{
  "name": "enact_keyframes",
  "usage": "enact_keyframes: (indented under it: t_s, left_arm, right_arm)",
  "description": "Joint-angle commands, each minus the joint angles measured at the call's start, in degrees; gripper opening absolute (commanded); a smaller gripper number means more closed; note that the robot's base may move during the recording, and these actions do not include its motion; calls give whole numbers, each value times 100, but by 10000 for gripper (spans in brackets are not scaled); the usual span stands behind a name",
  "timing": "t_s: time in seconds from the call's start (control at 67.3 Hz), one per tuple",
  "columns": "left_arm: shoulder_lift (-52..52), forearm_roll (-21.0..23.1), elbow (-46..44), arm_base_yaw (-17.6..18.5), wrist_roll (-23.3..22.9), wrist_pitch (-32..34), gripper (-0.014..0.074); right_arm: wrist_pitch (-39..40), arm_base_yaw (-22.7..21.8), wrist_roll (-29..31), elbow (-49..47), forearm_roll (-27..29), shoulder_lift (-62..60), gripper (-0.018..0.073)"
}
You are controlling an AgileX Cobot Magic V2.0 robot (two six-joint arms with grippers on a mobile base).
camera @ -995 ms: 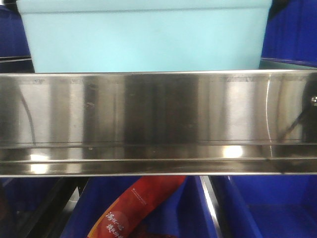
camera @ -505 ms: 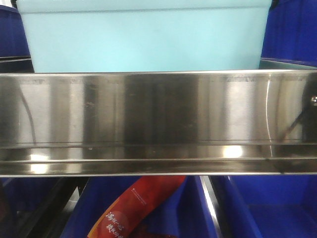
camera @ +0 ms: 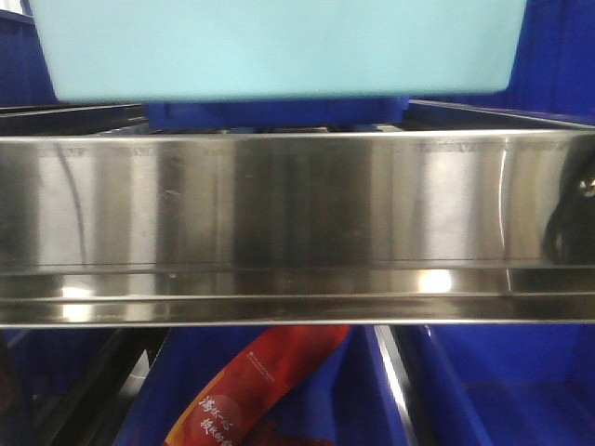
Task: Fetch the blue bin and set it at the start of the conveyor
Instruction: 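Lift the teal bin with both grippers off the roller shelf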
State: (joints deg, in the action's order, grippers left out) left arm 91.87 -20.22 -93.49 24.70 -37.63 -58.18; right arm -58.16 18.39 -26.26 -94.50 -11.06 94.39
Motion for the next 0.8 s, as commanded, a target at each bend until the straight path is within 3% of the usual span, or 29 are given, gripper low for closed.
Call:
enact_keyframes:
  t_s: [0.0, 0.149, 0.297, 0.49, 0.624, 0.787]
  left_arm:
    - [-382, -418, 341, 243, -490, 112, -111]
    - [-1006, -547, 1084, 519, -836, 401, -111]
    - [-1524, -1199, 1461, 900, -1409, 91, -111]
    - [-2109, -1781, 1732, 1611, -1860, -172, -111]
    - [-2307, -2047, 1930, 2006, -1942, -347, -111]
    - [-2347, -2151, 1856, 2003, -1942, -237, -111]
  right_arm:
    - [120, 174, -304, 292, -431, -358, -165]
    - [378, 582, -873, 959, -903, -985, -165]
    - [306, 1174, -1628, 1375, -1647, -1484, -165]
    - [108, 1846, -2133, 1564, -2065, -1897, -165]
    - [-123, 1911, -2132, 1588, -2089, -1932, -165]
    - [198, 1911, -2132, 1564, -2173, -1955, -165]
